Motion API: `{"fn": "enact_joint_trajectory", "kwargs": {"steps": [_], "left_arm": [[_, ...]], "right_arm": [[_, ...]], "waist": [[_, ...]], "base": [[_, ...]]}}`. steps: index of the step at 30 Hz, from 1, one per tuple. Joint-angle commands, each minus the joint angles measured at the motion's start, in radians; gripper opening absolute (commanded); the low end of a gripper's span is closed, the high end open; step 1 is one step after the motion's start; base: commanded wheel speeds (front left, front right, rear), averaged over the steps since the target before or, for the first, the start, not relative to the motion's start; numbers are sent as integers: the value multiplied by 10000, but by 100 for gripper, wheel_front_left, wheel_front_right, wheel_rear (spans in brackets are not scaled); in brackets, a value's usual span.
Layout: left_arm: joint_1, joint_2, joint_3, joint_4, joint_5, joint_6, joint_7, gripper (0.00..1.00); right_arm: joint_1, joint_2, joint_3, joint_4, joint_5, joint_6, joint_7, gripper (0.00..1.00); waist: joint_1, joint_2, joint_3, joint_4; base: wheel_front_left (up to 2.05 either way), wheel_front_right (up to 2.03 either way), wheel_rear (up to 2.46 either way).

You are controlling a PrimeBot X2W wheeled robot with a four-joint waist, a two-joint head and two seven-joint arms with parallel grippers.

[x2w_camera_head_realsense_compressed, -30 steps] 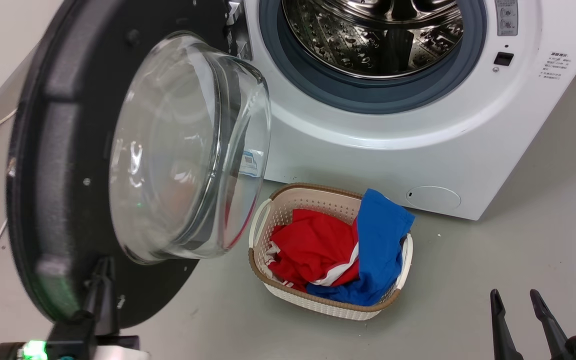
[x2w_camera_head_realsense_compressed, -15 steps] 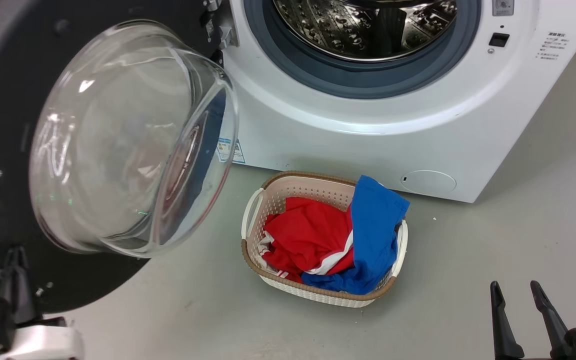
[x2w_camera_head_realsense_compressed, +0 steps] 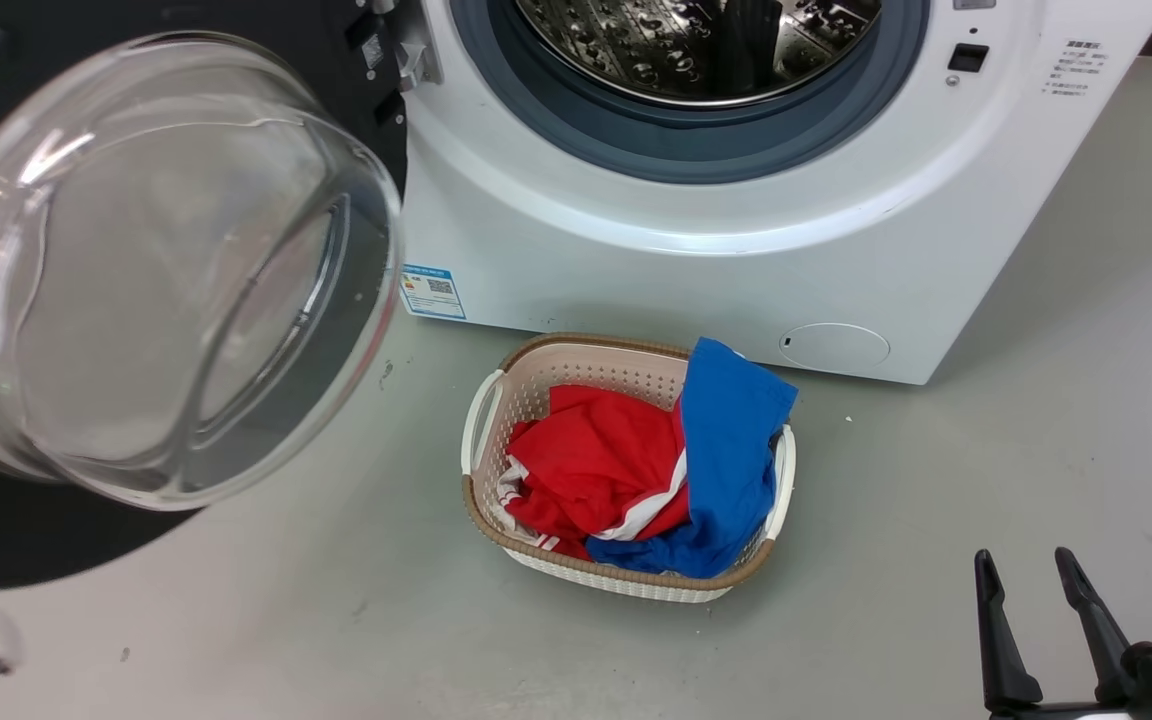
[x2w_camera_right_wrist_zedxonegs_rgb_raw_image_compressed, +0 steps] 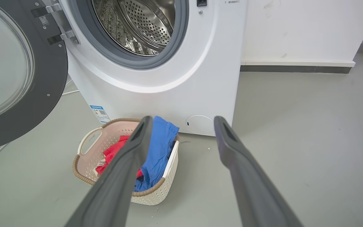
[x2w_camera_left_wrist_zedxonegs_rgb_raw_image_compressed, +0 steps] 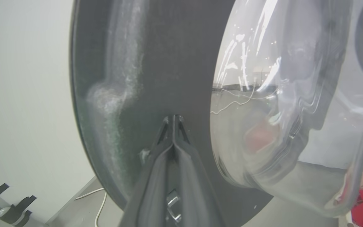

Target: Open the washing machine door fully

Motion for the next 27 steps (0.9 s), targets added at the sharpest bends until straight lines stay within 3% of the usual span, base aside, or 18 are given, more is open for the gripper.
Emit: {"fn": "enact_joint_trajectory", "kwargs": {"steps": [1, 6, 17, 27], "left_arm": [[-241, 256, 232, 158, -99, 38, 35, 0], [-673, 549, 441, 862, -232, -67, 33, 0], [-2107, 1454, 735, 2782, -331, -785, 32, 0], [-2492, 1453, 909, 3167, 62, -1122, 30, 0]], "right_arm": [[-132, 16, 12, 20, -45, -2, -18, 100], [-163, 14, 8, 13, -56, -2, -18, 100], [-355, 14, 15, -1, -150, -2, -18, 100], [-238, 14, -3, 85, -77, -2, -18, 100]], "waist": [[0, 0, 14, -37], [0, 0, 89, -165], [0, 0, 392, -321], [0, 0, 224, -341]], "base": [[0, 0, 0], [0, 0, 0], [0, 0, 0], [0, 0, 0]]}}
